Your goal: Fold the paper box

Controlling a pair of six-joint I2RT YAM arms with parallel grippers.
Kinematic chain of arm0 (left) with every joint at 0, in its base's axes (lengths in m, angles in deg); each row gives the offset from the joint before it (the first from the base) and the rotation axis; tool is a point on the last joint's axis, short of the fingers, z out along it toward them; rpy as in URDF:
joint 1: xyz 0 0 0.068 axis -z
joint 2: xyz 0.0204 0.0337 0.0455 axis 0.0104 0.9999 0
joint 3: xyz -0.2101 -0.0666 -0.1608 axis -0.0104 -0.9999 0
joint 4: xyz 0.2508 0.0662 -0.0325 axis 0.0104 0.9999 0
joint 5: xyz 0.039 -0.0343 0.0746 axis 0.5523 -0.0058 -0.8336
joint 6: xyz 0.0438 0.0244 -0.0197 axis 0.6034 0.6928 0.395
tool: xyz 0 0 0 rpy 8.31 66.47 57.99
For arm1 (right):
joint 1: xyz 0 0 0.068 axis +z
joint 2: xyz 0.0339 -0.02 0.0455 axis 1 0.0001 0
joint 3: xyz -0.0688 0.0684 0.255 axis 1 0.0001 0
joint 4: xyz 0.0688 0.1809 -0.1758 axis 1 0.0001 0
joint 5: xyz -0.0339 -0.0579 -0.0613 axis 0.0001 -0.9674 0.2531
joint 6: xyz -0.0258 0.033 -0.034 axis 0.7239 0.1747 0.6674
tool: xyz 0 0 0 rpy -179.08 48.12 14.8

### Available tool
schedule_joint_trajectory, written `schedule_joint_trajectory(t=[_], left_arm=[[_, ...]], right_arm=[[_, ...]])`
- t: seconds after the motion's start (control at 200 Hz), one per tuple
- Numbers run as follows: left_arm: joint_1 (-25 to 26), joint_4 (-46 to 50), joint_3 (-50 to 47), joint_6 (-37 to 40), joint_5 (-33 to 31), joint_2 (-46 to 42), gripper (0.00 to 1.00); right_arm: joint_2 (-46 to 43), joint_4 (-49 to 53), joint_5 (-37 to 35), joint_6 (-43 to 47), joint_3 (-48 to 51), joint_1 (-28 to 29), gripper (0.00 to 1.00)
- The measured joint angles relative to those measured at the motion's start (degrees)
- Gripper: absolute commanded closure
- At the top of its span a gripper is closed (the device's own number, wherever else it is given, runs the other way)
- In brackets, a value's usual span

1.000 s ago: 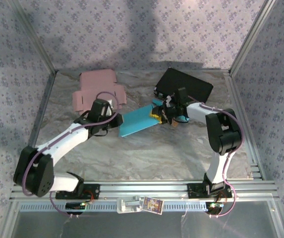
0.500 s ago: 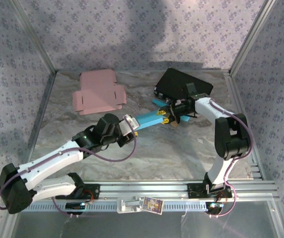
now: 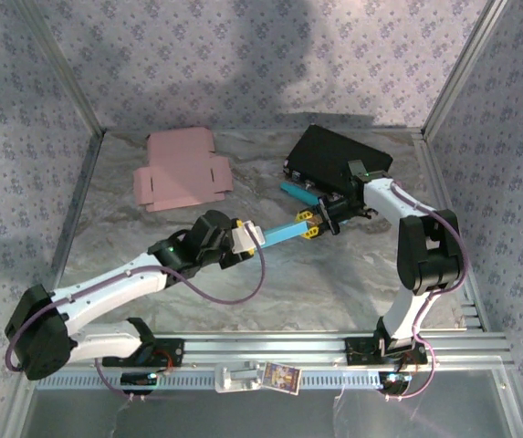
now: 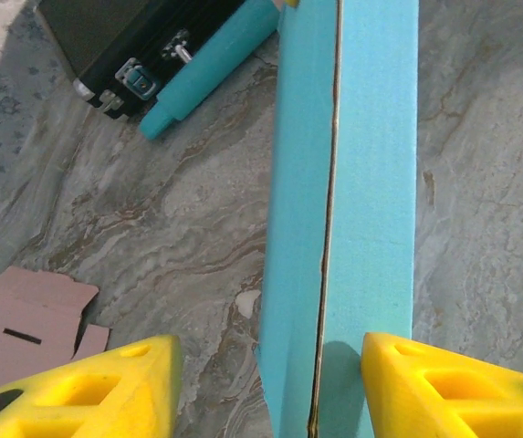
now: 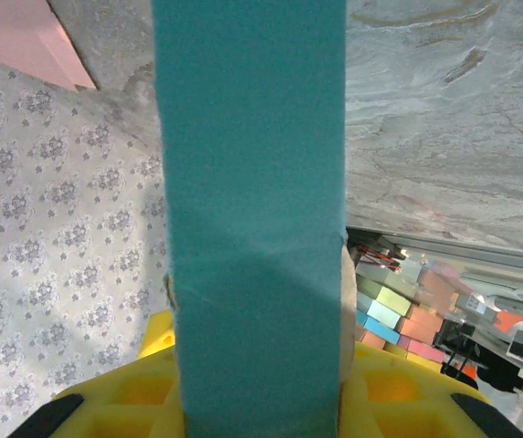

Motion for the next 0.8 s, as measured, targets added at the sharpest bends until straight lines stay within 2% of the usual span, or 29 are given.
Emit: schedule_joint_trajectory(t=[0.205, 0.4, 0.545, 0.8], left_arm=[[-0.5, 0.3, 0.1, -0.6, 6.0, 0.3, 0.44], [-2.0, 6.5, 2.9, -2.0, 11.3, 0.2, 0.43], [-2.2, 7.8, 3.4, -1.9, 11.2, 1.1, 0.42], [-2.4, 6.4, 5.8, -0.9, 8.0, 8.8, 0.42]], right_arm=[[0.0, 1.4, 0.5, 1.1, 0.0, -0.4, 0.82], [0.0, 3.1, 0.5, 2.7, 0.0, -1.4, 0.82], [0.0, 3.2, 0.5, 2.8, 0.0, -1.4, 0.83], [0.0, 3.5, 0.5, 2.7, 0.3, -1.4, 0.83]])
